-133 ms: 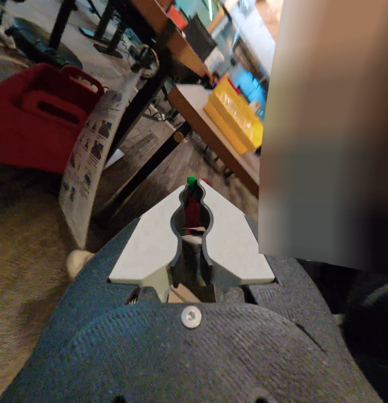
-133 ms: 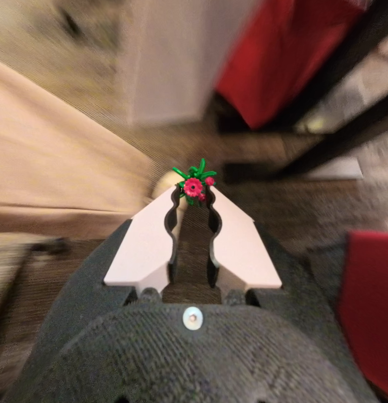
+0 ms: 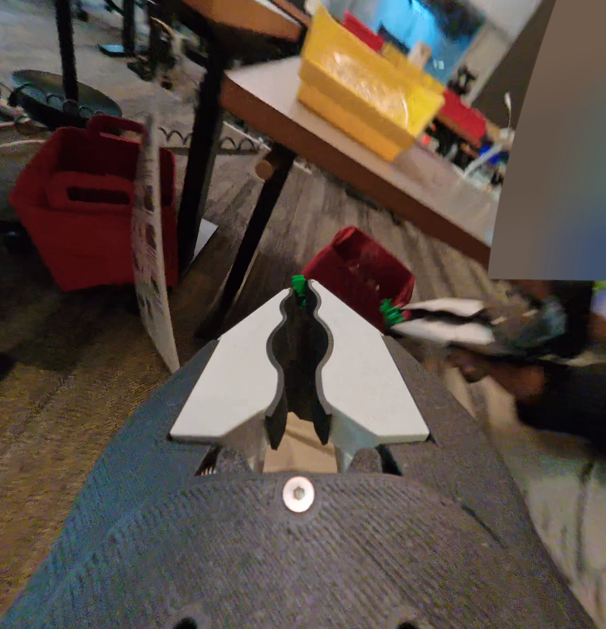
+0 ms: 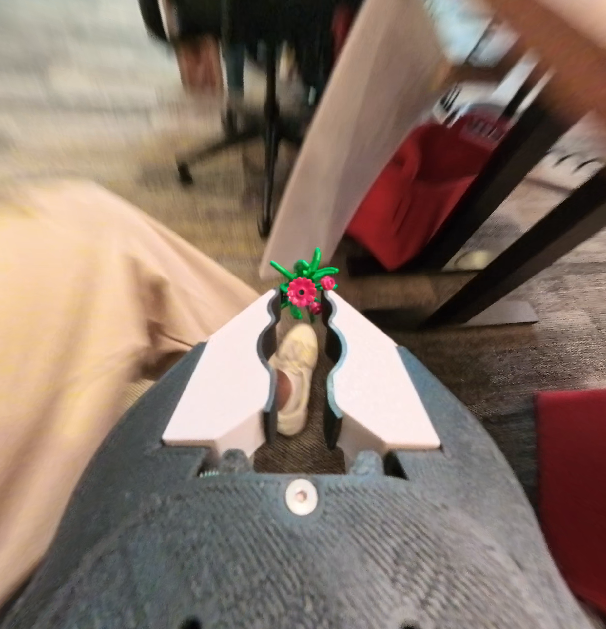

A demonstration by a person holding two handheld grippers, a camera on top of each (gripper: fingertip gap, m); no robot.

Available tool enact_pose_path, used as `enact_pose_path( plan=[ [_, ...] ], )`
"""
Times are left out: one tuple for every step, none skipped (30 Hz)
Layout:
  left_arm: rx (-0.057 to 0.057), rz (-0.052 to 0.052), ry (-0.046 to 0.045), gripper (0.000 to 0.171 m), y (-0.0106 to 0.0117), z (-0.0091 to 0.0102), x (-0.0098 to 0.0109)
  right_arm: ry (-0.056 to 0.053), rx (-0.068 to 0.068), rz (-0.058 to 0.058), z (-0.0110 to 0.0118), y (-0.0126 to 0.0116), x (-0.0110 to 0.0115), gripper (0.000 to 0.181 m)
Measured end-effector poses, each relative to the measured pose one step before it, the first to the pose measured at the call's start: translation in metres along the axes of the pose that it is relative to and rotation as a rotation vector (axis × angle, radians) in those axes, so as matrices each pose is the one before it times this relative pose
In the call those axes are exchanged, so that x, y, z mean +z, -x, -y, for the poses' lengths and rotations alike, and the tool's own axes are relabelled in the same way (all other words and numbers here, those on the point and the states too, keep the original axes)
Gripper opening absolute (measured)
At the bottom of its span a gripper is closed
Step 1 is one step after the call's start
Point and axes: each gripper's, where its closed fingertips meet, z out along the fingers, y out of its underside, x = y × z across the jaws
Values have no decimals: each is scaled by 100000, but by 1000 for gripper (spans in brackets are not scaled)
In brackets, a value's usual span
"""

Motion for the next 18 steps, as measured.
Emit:
enact_pose_path(
  plan=[
    [4566, -1663, 2578, 3, -1100, -655, 645, -4400, 3138, -1618, 1727, 228, -2831, 23],
    [3254, -2186, 2058, 2, -1247, -370, 688, -4071, 2238, -2594, 1532, -198, -2743, 22],
    [2815, -2927, 1593, 2, -1450, -147, 690, -4273, 375, -3118, 1379, -548, -2623, 22],
    [3332, -2536, 1147, 2, -1464, 38, 734, -3116, -964, -3421, 1110, -850, -2523, 22],
    [3602, -1936, 87, 3, -1432, 453, 931, -1754, -1256, -4615, 842, -1270, -2491, 22],
    [3527, -3137, -1308, 2, -1631, 1005, 1239, -1406, -1028, -4901, 669, -1501, -2485, 22],
    [3368, -4337, -1254, 2, -1819, 1266, 1625, -1235, -589, -4285, 521, -1545, -2495, 22],
    [3173, -4929, -520, 2, -1923, 1310, 1943, -1576, -402, -4505, 415, -1656, -2502, 21],
    [3417, -5622, -345, 2, -2106, 1328, 2148, -1517, -695, -4776, 212, -1781, -2452, 21],
    [3586, -5911, -633, 2, -2224, 1273, 2234, -185, -934, -4837, -199, -1893, -2282, 21],
    [3246, -5635, -432, 2, -2241, 1052, 2290, 2664, -520, -6110, -852, -2156, -2031, 21],
    [3147, -6034, 430, 2, -2328, 659, 2316, 7917, 611, -7291, -1930, -2426, -1643, 21],
    [3674, -6385, 1536, 2, -2416, 235, 2234, 12181, 1837, -4354, -2834, -1994, -1212, 21],
    [4540, -3501, 2549, 3, -1972, -102, 2063, 10124, 3188, -1713, -2726, -1506, -992, 21],
    [5176, -1881, 2380, 2, -1714, -160, 1827, 3354, 4452, -2642, -1892, -1483, -1040, 21],
    [5107, -3313, 1761, 3, -1809, -35, 1599, -1556, 4992, -2866, -1138, -1418, -1109, 21],
    [4151, -3368, 1020, 3, -1577, 179, 1397, -2165, 5162, -1624, -822, -1229, -1029, 21],
    [2484, -3246, 472, 3, -1238, 330, 1226, -1312, 4728, -1169, -650, -1181, -795, 21]
  ],
)
